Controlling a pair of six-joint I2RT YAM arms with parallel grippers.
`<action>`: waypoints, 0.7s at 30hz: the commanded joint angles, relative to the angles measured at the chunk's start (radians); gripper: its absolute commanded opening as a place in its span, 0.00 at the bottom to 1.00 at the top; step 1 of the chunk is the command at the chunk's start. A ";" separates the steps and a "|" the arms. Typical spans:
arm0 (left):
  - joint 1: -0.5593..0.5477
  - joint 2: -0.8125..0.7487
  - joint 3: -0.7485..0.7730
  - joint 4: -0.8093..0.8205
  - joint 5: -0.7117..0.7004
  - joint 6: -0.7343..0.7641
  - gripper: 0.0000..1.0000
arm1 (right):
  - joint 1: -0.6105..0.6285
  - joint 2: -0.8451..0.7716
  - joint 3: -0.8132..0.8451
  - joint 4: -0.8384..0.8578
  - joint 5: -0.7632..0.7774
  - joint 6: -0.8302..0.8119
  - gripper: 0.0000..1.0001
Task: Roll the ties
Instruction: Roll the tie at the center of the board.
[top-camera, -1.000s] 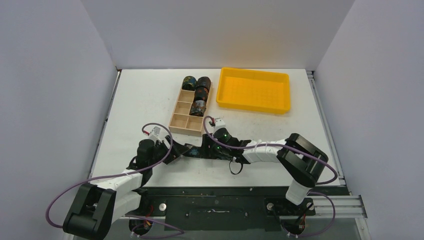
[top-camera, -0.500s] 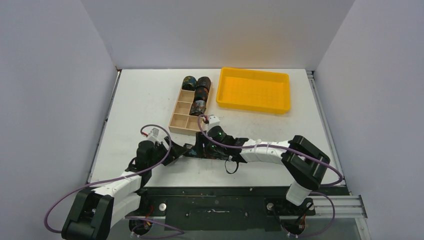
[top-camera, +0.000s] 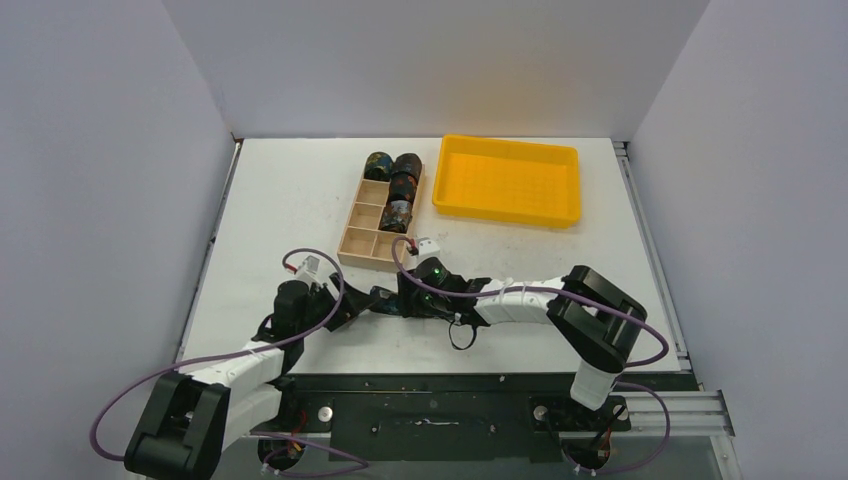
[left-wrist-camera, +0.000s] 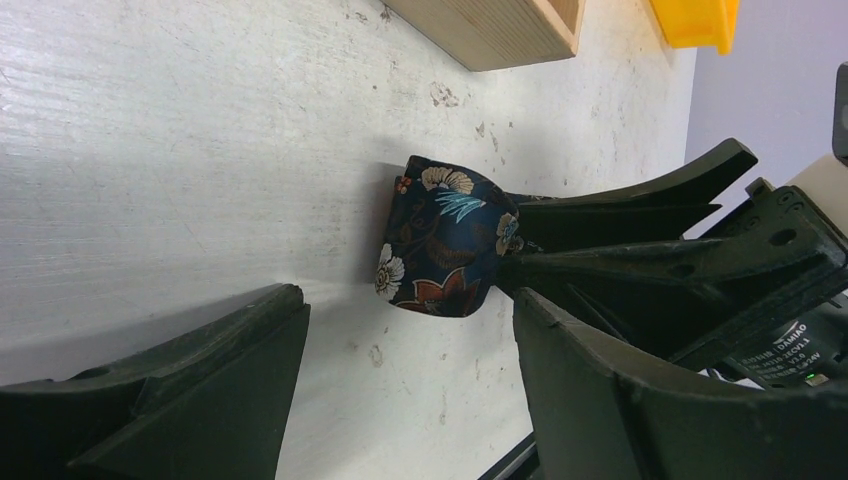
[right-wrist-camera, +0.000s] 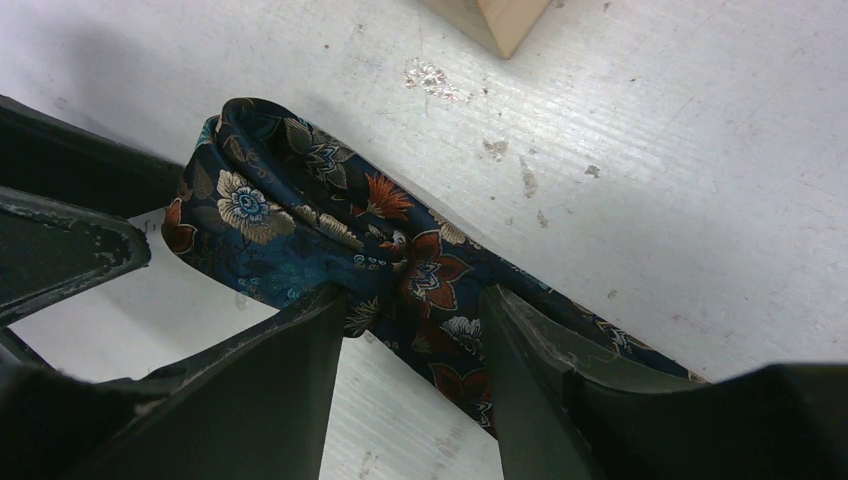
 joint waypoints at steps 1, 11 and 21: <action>0.003 0.027 0.009 0.072 0.036 0.003 0.73 | -0.022 -0.013 -0.030 0.023 0.031 -0.019 0.51; -0.008 0.177 0.043 0.219 0.103 -0.037 0.73 | -0.050 -0.011 -0.076 0.060 -0.003 -0.022 0.50; -0.097 0.348 0.155 0.252 0.079 -0.017 0.70 | -0.076 -0.011 -0.111 0.080 -0.055 -0.020 0.49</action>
